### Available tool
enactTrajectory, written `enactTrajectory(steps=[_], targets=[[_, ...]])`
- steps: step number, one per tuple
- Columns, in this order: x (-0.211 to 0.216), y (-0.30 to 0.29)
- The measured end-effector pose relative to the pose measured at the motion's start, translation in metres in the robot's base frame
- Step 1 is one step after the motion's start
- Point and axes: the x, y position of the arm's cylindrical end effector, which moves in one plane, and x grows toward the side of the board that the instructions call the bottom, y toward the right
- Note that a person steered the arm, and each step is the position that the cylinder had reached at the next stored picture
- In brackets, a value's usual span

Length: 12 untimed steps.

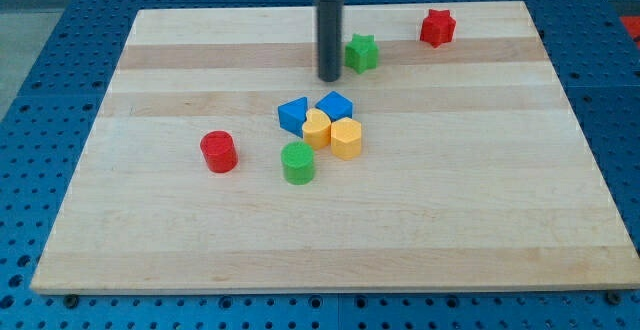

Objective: Push the red circle slightly down

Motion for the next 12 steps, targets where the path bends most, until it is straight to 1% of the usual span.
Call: enactTrajectory(steps=[1,3,4,5,6,7,8,10,11,12], targets=[[0.0,-0.028],[0.0,-0.039],[0.034,-0.084],[0.049,-0.104],[0.049,-0.106],[0.061,-0.107],[0.111,-0.107],[0.115,-0.106],[0.164,-0.087],[0.163,-0.087]])
